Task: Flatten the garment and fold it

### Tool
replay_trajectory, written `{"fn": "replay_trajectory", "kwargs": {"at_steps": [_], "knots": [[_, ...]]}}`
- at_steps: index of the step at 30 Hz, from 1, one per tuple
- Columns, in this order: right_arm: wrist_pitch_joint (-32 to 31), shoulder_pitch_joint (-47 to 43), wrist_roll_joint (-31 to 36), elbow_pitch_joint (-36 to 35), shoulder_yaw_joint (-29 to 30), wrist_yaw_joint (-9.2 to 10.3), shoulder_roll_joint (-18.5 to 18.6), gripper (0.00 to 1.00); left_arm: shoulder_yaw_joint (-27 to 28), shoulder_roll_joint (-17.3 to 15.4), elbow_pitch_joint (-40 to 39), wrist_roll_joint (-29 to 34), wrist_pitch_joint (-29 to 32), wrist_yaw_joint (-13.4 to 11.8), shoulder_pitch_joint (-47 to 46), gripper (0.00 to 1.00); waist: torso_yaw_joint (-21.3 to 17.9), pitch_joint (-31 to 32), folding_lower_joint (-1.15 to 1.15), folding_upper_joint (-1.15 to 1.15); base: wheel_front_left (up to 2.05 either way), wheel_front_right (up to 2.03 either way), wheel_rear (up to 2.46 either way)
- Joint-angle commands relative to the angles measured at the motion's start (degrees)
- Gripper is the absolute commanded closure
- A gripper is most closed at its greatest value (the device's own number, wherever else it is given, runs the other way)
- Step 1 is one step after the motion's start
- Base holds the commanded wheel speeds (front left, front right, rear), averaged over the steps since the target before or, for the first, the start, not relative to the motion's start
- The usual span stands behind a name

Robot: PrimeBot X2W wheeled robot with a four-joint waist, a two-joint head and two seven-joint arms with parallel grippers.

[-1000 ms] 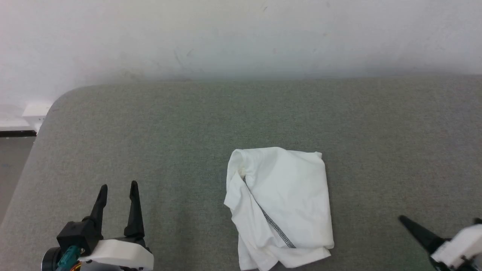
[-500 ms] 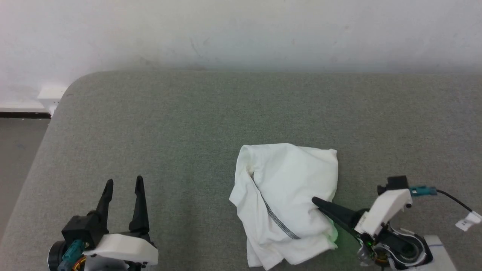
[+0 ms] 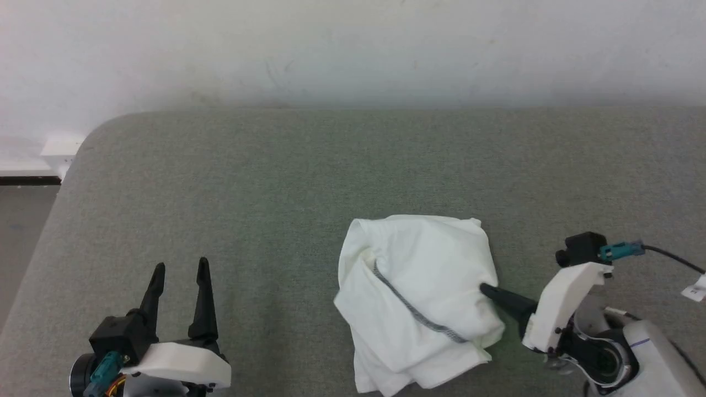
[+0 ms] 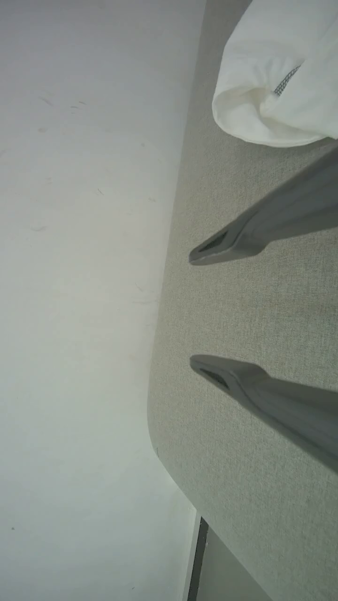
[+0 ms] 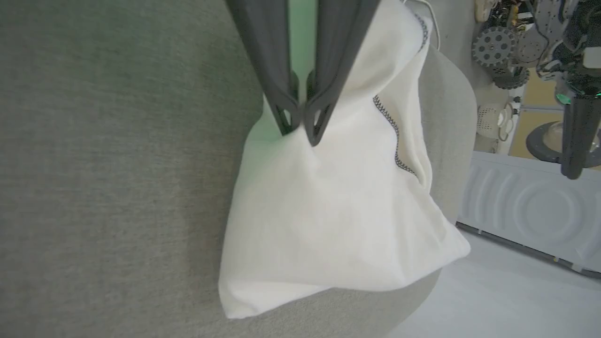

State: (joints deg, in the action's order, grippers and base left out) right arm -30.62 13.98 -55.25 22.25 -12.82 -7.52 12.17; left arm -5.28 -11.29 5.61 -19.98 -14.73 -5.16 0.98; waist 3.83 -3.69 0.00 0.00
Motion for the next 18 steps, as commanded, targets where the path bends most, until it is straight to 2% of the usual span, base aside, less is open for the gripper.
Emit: {"fn": "replay_trajectory", "kwargs": {"at_steps": [1,6,11,18], "knots": [[1.33,0.37,2.97,-1.36,-0.96,0.03,2.48,1.00,0.27,0.12,-0.33,0.65,-0.26,0.23,-0.33,0.00,-1.10,0.05,0.00,0.00,0.00,0.00,0.00],[2.23,-0.29,9.80,-4.30,-3.11,0.03,7.62,1.00,0.78,0.34,-1.04,0.98,-0.26,0.30,0.30,0.00,-3.38,0.17,0.00,0.00,0.00,0.00,0.00],[1.78,-1.54,13.23,-5.84,-2.58,0.03,9.87,1.00,0.87,0.48,-1.99,1.38,-0.26,0.42,0.79,0.00,-5.31,0.02,0.00,0.00,0.00,0.00,0.00],[1.08,-1.82,21.26,-7.29,-1.30,0.03,13.78,1.00,1.14,1.07,-4.78,1.92,-0.27,0.61,1.17,0.00,-11.58,-1.22,0.00,0.00,0.00,0.00,0.00]]}}
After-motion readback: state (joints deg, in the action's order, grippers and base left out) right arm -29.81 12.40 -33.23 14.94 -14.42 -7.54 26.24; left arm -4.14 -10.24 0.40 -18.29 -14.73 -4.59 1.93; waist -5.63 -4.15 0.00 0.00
